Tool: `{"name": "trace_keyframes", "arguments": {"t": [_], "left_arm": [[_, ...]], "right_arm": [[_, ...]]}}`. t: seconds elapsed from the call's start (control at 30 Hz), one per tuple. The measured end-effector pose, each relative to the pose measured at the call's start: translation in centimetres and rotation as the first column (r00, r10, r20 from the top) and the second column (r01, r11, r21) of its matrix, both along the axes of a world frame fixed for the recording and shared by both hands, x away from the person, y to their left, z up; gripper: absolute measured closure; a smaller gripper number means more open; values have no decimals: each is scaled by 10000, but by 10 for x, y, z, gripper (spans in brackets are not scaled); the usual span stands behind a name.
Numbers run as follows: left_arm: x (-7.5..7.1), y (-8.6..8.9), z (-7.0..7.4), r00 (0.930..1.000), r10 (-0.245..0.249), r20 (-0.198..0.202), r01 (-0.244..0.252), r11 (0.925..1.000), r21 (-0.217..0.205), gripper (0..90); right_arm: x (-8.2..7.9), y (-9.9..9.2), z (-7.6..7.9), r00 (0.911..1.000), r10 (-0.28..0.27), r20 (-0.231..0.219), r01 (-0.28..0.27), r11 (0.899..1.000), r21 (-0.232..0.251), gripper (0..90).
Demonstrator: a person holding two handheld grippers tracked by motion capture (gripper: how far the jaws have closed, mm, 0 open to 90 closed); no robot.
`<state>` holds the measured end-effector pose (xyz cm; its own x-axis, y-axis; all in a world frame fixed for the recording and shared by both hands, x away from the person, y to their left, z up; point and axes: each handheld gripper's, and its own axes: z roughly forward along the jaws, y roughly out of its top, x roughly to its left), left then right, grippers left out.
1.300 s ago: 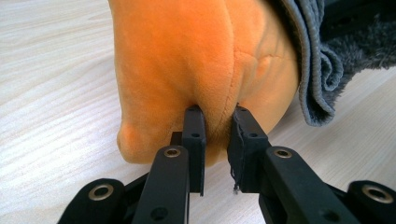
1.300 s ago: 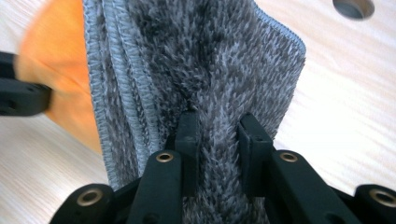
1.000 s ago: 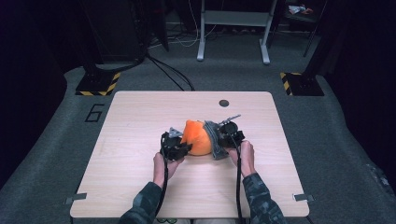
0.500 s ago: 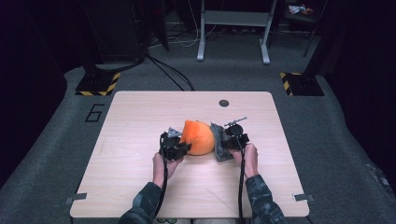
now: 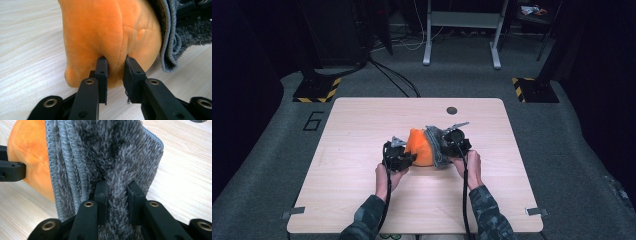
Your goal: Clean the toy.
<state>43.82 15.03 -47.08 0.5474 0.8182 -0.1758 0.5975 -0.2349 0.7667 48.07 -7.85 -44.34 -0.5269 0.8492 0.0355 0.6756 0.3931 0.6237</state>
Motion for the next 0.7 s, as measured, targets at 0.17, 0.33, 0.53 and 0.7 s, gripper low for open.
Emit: {"name": "trace_keyframes", "arguments": {"t": [0.17,0.33,0.53,0.7], "left_arm": [[-2,1,2,9997,155,194,-164,9989,450,588],[1,1,-3,9997,-8,227,-16,9944,1057,488],[4,-6,-7,9990,-215,392,161,9910,1332,662],[1,-7,-3,9983,-307,503,236,9903,1370,826]], "right_arm": [[3,-1,-1,10000,-3,53,4,9999,-102,738],[7,-1,-1,10000,-16,52,17,9999,-154,738],[9,-2,-1,10000,-31,57,31,10000,-34,736],[7,-5,1,9994,-209,271,205,9997,136,736]]}}
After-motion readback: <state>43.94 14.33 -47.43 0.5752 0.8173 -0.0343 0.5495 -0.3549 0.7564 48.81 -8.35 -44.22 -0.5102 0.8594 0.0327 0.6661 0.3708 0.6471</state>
